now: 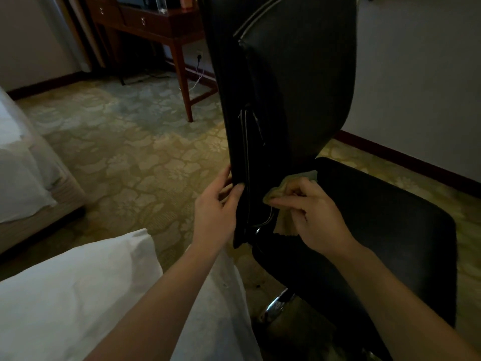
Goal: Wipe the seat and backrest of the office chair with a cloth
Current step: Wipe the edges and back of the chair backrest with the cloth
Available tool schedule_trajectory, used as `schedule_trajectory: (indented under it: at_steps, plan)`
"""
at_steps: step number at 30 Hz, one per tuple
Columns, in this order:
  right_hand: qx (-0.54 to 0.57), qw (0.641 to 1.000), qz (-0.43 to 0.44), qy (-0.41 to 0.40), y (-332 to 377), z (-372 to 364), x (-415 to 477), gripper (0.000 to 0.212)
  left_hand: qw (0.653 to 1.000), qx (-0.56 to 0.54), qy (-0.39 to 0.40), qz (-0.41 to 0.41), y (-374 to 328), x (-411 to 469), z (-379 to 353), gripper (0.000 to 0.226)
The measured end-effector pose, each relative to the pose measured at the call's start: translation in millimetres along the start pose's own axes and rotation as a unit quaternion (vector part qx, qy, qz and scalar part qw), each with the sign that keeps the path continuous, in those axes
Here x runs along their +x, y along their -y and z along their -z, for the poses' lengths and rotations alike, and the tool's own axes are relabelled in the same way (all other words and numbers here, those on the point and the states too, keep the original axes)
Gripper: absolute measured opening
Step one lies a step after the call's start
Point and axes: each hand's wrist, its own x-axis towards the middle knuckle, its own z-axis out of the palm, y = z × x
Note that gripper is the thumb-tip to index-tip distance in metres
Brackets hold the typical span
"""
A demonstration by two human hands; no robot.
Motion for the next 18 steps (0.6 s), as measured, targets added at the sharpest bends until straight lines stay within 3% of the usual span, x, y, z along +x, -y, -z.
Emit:
schedule_trajectory:
  at_steps: [5, 14, 18]
  plan:
    - [0.007, 0.998, 0.016, -0.063, 17.7, 8.2, 17.1, 0.03, 1.0, 0.003, -0.012, -0.003, -2.3, -1.3, -1.5, 0.05]
    - [-0.021, 1.0, -0.009, 0.008, -5.0, -9.9, -5.3, 0.043, 1.0, 0.01, -0.017, -0.018, -1.3, -2.2, -1.7, 0.051]
    - [-0.008, 1.0, -0.023, -0.001, 1.4, -8.3, -12.4, 0.037, 1.0, 0.0, -0.014, -0.014, 1.9, -2.7, -3.1, 0.051]
